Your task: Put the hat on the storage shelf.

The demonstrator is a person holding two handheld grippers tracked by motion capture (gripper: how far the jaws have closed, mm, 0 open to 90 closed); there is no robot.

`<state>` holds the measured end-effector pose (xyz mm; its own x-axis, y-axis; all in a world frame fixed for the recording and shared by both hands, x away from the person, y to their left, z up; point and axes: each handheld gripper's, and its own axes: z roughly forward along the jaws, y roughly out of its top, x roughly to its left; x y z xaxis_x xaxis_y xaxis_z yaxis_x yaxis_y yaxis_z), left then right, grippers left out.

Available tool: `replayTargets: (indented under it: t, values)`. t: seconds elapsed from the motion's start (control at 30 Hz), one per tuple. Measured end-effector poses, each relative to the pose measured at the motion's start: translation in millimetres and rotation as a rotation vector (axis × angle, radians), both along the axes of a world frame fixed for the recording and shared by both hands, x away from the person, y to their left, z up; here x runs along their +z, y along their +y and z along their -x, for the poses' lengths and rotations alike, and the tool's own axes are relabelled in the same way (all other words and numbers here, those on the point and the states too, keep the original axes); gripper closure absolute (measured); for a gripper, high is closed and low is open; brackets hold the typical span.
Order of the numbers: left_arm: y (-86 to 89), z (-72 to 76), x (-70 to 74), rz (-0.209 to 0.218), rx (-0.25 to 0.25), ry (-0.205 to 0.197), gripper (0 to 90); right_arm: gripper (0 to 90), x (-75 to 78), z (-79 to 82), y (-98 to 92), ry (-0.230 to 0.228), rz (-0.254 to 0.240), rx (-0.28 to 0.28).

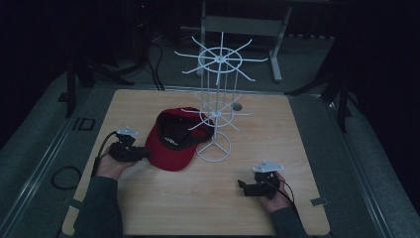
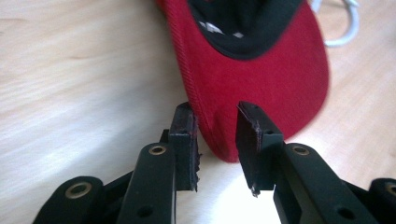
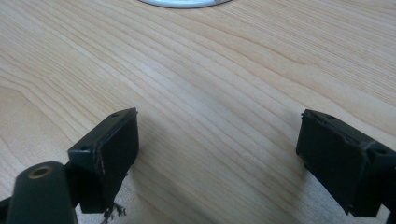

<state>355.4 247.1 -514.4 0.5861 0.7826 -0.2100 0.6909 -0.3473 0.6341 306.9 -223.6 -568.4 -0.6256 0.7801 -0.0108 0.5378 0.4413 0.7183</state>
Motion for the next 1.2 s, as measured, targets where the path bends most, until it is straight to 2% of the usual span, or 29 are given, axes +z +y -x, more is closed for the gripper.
replayTargets:
  t: [0.03,0.1,0.2,0.5,0.77,0.87,0.93,1.0,1.07,1.2]
  values:
    - [0.0,0.0,0.0,0.000,0.000,0.000,68.9,12.9,0.0,0.0,0.0,0.000,0.000,0.000]
    - [-6.2,0.3,-1.6,0.022,-0.037,0.022,68.4,12.9,0.0,0.0,0.0,0.000,0.000,0.000]
    - [-11.6,-2.5,-4.1,0.022,-0.070,0.043,68.2,12.9,0.0,0.0,0.0,0.000,0.000,0.000]
    - [-29.4,-19.1,-12.6,0.019,-0.116,0.108,65.6,12.9,0.0,0.0,0.0,0.000,0.000,0.000]
    - [-40.5,-28.5,-24.9,0.048,-0.136,0.164,64.5,12.9,0.0,0.0,0.0,0.000,0.000,0.000]
    - [-42.5,-29.3,-26.3,0.069,-0.142,0.165,66.4,12.9,0.0,0.0,0.0,0.000,0.000,0.000]
    - [-41.6,-29.3,-25.2,0.090,-0.150,0.171,71.2,12.9,0.0,0.0,0.0,0.000,0.000,0.000]
    - [-41.4,-28.5,-23.9,0.089,-0.139,0.166,73.5,12.9,0.0,0.0,0.0,0.000,0.000,0.000]
    - [-39.5,-26.6,-21.5,0.087,-0.123,0.146,76.5,12.9,0.0,0.0,0.0,0.000,0.000,0.000]
    - [-35.5,-20.6,-20.8,0.114,-0.099,0.113,80.4,12.9,0.0,0.1,0.0,0.000,0.000,0.000]
